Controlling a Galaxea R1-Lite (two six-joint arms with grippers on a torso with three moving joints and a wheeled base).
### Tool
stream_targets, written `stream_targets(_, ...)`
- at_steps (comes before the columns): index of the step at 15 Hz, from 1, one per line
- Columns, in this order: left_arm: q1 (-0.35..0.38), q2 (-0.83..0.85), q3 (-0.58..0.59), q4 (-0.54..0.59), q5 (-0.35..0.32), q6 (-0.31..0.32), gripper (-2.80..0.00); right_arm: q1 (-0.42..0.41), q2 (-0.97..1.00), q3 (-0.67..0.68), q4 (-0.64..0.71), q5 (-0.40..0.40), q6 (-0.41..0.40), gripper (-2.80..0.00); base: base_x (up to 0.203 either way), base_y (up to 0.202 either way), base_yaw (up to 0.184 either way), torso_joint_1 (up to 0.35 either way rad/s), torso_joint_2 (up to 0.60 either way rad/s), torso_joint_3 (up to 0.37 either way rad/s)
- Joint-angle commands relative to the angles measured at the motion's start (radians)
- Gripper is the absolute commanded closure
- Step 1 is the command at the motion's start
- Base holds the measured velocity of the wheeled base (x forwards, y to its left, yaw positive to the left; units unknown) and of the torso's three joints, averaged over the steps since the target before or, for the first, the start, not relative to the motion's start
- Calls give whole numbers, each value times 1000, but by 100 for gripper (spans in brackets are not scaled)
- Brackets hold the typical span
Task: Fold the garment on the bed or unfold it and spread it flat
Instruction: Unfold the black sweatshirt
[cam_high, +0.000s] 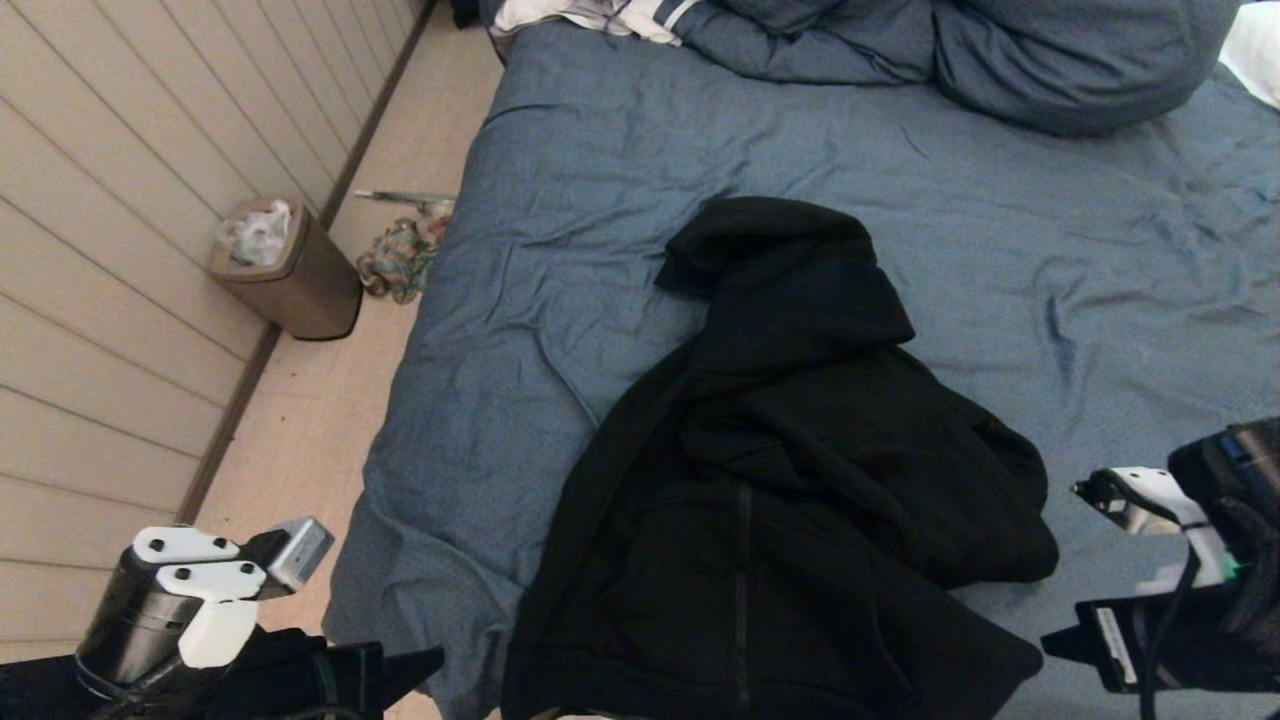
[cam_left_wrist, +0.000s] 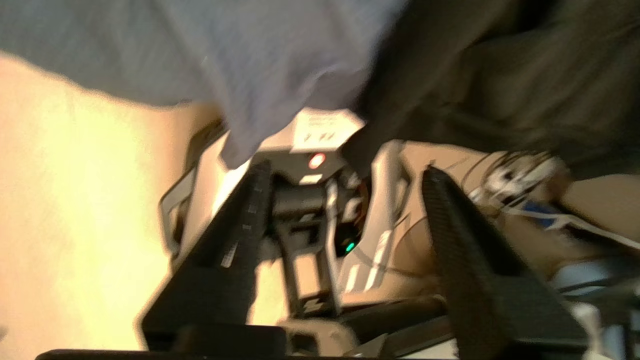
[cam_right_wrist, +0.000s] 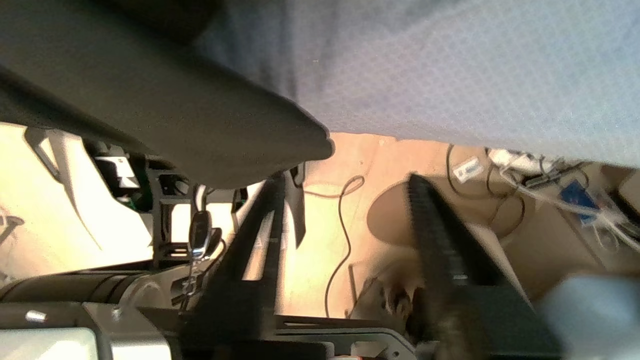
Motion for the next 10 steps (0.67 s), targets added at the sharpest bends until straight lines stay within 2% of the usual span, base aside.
stream_targets(1,2,-70,-19,-4,0,-2,-280,7,-49,-13,-1,3,0,-280,0,0,0,0,0,0)
stream_targets(4,31,-58,-185,23,2,3,-280,-1,-64,-183,3,11,31,-280,0,0,0,0,0,0)
stream_targets(5,43,-29,-274,53,0,3,-280,-3,-44,-265,3,13,65,0,0,0,0,0,0,0)
stream_targets(7,56,80,-482,122,-1,2,-280,-5,42,-428,3,34,167,0,0,0,0,0,0,0)
stream_targets(9,57,246,-709,193,2,1,-280,-16,159,-520,0,118,351,0,0,0,0,0,0,0)
stream_targets(10,50,322,-810,228,3,0,-280,-39,213,-539,-6,161,399,0,0,0,0,0,0,0)
